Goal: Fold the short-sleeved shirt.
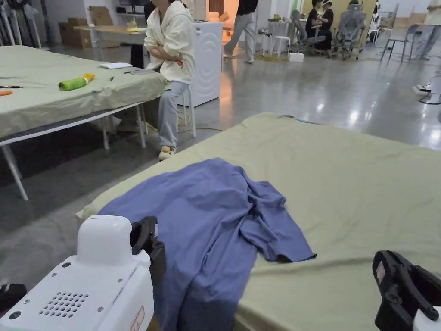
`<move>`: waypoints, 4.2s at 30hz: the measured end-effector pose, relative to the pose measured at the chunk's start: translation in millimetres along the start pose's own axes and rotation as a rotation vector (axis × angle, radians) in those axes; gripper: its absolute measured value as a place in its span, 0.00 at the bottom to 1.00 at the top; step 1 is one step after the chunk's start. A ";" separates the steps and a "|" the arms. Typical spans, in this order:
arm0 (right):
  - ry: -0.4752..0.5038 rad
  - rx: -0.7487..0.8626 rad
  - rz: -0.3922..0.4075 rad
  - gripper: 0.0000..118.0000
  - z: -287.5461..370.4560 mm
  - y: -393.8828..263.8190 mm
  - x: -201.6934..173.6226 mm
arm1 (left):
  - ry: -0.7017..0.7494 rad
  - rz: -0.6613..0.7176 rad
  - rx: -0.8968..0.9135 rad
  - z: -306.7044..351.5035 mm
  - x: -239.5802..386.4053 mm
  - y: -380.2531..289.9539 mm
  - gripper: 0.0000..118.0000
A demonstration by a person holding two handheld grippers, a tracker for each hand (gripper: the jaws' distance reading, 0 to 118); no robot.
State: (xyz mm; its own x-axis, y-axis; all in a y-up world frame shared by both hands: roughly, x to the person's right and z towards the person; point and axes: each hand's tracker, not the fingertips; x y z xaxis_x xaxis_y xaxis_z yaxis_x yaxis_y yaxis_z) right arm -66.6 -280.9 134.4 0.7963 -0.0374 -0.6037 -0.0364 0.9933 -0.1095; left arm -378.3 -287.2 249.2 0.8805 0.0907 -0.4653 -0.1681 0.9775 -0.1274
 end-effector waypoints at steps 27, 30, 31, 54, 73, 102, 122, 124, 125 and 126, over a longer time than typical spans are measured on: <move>-0.136 -0.209 -0.052 0.07 -73.9 -52.9 128.5 | -0.105 -0.216 -0.662 -435.7 118.6 -42.3 0.44; -0.142 -0.214 -0.057 0.07 -68.3 -54.5 133.2 | -0.032 -0.310 -0.667 -432.3 125.0 -55.4 0.23; -0.147 -0.211 -0.062 0.07 -65.8 -54.1 135.2 | -0.061 -0.284 -0.661 -427.9 127.2 -55.2 0.22; -0.413 0.164 -0.198 0.07 102.6 25.6 192.7 | -0.841 -0.308 -0.272 -177.6 427.8 138.2 0.09; -0.725 0.067 -0.153 0.07 213.6 19.8 225.8 | -1.062 -0.370 -0.714 -136.8 612.4 -80.4 1.00; -0.533 -0.176 -0.048 0.07 86.3 -24.4 225.3 | -0.566 0.008 -0.449 -254.7 211.0 -14.1 0.51; -0.613 -0.336 -0.101 0.07 84.3 -78.9 301.5 | -0.520 -0.251 -0.605 -323.8 287.3 -65.7 0.04; -0.650 -0.372 -0.129 0.07 88.8 -87.3 317.1 | -0.543 -0.245 -0.546 -310.1 285.1 -55.0 0.04; -0.662 -0.383 -0.157 0.08 91.9 -91.5 329.2 | -0.552 -0.228 -0.526 -307.1 282.8 -46.2 0.04; -0.660 -0.408 -0.184 0.14 95.1 -93.7 342.1 | -0.554 -0.219 -0.525 -304.1 280.5 -40.3 0.04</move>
State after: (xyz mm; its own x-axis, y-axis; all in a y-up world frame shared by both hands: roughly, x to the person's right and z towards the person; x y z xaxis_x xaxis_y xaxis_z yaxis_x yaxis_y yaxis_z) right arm 266.6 -376.4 13.3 0.9995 0.0018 0.0301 0.0141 0.8544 -0.5195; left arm -259.4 -359.1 -142.5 0.9869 0.1236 0.1041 -0.0315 0.7790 -0.6263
